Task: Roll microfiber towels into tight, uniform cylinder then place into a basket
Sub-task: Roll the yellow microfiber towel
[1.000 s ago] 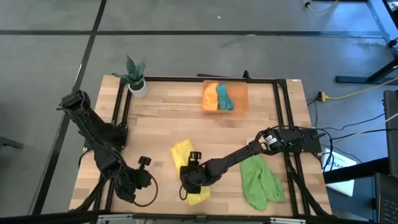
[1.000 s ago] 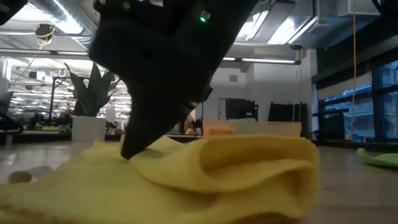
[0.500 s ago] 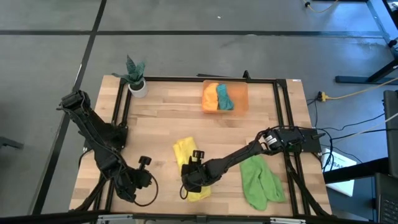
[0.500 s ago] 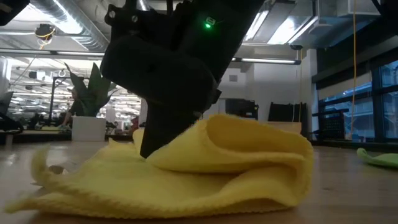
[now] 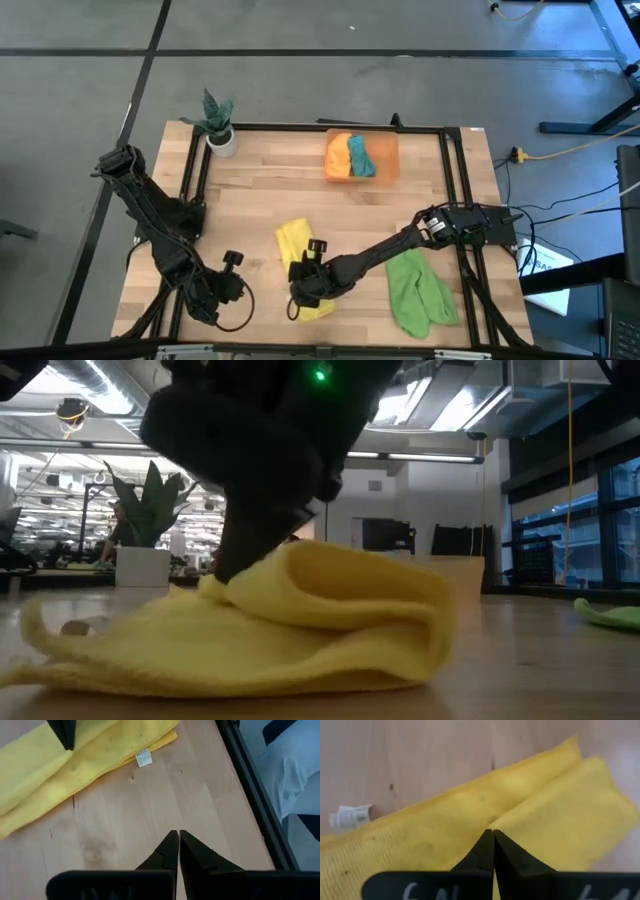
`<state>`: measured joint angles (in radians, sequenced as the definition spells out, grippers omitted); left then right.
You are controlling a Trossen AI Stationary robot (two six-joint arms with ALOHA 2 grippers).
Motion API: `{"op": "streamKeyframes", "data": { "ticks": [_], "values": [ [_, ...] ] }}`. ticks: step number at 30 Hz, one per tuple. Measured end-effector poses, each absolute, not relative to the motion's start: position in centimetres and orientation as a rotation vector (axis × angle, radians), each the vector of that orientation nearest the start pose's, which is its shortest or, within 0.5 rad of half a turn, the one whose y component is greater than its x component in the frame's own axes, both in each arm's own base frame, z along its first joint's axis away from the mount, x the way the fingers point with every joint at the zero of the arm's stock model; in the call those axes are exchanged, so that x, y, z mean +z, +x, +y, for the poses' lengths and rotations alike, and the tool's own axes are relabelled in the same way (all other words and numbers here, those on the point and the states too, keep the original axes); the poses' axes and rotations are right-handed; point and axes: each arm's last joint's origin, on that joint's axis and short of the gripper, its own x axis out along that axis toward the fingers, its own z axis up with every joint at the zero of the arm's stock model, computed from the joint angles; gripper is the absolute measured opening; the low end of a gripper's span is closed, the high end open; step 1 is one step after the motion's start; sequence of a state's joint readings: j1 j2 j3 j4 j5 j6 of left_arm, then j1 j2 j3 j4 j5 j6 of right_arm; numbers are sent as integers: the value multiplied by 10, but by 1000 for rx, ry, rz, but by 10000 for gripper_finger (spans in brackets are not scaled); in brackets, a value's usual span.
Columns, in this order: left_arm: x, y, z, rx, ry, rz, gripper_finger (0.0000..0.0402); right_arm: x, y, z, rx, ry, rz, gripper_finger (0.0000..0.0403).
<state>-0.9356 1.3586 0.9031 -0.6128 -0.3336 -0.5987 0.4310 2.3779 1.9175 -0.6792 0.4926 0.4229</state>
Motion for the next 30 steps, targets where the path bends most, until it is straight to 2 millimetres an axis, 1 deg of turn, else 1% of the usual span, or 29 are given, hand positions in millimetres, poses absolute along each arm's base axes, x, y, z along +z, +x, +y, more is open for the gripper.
{"op": "streamKeyframes", "data": {
  "ticks": [5, 8, 11, 17, 20, 25, 30],
  "values": [
    [224, 160, -201, -257, 96, 975, 6, 168, 453, 202, -346, -148, 955, 3],
    [224, 160, -201, -257, 96, 975, 6, 178, 444, 207, -418, -167, 976, 2],
    [224, 160, -201, -257, 96, 975, 6, 183, 436, 207, -506, -156, 987, 2],
    [224, 160, -201, -257, 95, 975, 6, 180, 426, 202, -628, -128, 1018, 1],
    [224, 160, -201, -258, 95, 974, 6, 180, 425, 198, -664, -98, 1023, 1],
    [224, 160, -201, -258, 95, 974, 6, 178, 420, 195, -665, -67, 1103, 3],
    [224, 160, -201, -259, 93, 972, 6, 165, 417, 191, -674, -49, 1155, 6]
  ]
}}
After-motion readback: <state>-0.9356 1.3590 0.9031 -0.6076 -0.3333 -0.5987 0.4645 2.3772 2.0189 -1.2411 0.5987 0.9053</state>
